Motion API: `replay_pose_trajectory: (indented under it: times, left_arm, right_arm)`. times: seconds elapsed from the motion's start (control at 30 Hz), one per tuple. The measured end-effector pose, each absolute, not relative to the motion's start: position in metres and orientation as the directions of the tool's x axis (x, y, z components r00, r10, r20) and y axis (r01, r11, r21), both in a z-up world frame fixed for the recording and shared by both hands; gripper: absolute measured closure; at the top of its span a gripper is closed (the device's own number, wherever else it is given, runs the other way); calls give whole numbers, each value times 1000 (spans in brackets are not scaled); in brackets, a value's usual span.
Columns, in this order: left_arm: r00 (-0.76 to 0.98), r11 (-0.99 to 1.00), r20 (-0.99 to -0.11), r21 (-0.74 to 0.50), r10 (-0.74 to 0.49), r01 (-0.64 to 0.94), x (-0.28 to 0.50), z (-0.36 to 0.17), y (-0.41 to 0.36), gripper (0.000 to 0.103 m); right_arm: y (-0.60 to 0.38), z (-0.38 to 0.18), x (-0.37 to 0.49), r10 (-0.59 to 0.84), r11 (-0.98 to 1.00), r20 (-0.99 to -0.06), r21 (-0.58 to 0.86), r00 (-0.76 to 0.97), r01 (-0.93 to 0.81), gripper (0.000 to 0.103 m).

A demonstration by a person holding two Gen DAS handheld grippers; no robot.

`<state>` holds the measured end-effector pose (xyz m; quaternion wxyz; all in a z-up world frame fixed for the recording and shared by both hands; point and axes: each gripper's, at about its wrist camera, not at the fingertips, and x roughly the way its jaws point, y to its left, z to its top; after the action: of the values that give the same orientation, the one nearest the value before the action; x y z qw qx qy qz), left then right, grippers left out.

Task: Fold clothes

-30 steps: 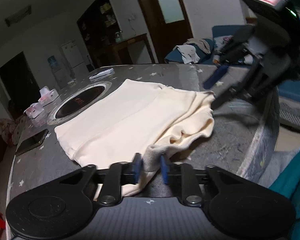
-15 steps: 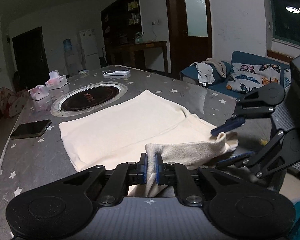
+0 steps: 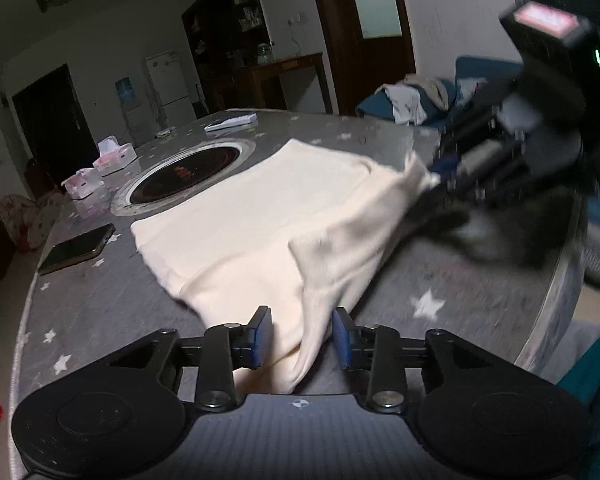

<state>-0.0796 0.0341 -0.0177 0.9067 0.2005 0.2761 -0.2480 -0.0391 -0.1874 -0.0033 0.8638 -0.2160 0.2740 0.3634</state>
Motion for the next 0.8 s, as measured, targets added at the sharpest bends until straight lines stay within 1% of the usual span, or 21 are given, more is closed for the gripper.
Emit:
replay_pose_trajectory:
  times: [0.2, 0.23, 0.33, 0.37, 0.4, 0.47, 0.8]
  left_arm:
    - [720, 762, -612, 280, -328, 584, -81, -27, 36, 66]
    - [720, 757, -610, 283, -331, 589, -81, -27, 37, 68]
    - [717, 762, -612, 272, -334, 587, -79, -26, 40, 90]
    - [714, 769, -613, 259, -337, 585, -77, -25, 42, 94]
    - [713, 777, -612, 242, -342, 581, -76, -23, 44, 95]
    - [713, 785, -604, 222, -355, 578, -78, -19, 46, 97]
    - [720, 788, -551, 170, -422, 592, -114, 8, 49, 98]
  right_arm:
    - [-187, 0, -37, 508, 656, -621, -170, 597, -735, 91]
    - [-188, 0, -38, 507, 659, -619, -169, 599, -733, 92]
    - [-188, -1, -41, 508, 670, -608, -166, 610, -724, 92]
    - [-188, -1, -43, 510, 672, -604, -165, 613, -722, 93]
    - [-189, 0, -45, 512, 675, -598, -164, 617, -719, 93]
    - [-189, 2, -48, 514, 680, -587, -166, 626, -714, 93]
    - [-200, 30, -81, 537, 668, -540, -198, 648, -718, 93]
